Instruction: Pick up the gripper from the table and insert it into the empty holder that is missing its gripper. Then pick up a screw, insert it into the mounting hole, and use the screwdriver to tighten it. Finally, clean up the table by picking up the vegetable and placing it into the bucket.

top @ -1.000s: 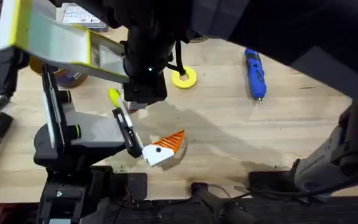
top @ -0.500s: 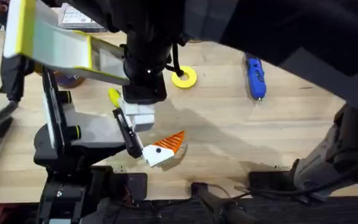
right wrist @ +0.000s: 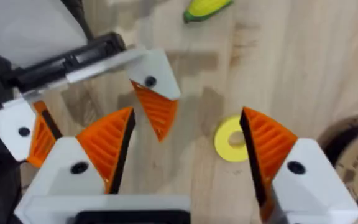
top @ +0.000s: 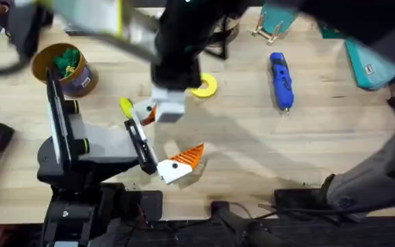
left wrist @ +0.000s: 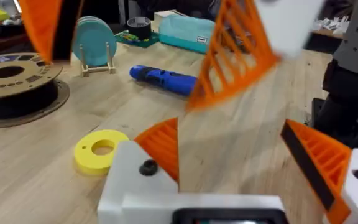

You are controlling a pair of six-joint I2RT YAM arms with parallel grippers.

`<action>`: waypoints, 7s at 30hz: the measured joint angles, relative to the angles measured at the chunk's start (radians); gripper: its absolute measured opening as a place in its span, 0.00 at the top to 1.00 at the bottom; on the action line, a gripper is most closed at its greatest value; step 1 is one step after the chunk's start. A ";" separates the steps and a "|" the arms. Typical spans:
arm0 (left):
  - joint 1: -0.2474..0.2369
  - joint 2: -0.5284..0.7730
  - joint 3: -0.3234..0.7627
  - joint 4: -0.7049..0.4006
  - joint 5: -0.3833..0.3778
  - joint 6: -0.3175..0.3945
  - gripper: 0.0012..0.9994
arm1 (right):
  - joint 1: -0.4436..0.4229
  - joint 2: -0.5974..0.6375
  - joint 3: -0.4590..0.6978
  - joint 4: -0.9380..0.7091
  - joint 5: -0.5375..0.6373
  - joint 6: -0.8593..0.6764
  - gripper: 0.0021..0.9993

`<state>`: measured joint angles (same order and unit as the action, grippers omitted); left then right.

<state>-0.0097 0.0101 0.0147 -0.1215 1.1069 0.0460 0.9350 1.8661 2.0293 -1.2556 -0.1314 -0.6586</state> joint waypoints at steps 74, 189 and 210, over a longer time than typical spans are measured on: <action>0.000 0.000 0.000 0.000 0.000 0.000 0.35 | -0.597 -0.489 -0.970 0.392 -0.671 -0.558 0.00; 0.000 0.000 0.000 0.000 0.000 0.006 1.00 | -0.878 0.154 -0.532 0.393 0.167 0.678 0.98; 0.000 0.000 0.000 0.000 0.000 0.006 1.00 | -0.879 -0.120 -0.378 0.417 0.130 0.678 0.98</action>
<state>-0.0097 0.0101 0.0147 -0.1215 1.1072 0.0525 0.0563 1.7458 1.6512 -0.8382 -0.0019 0.0193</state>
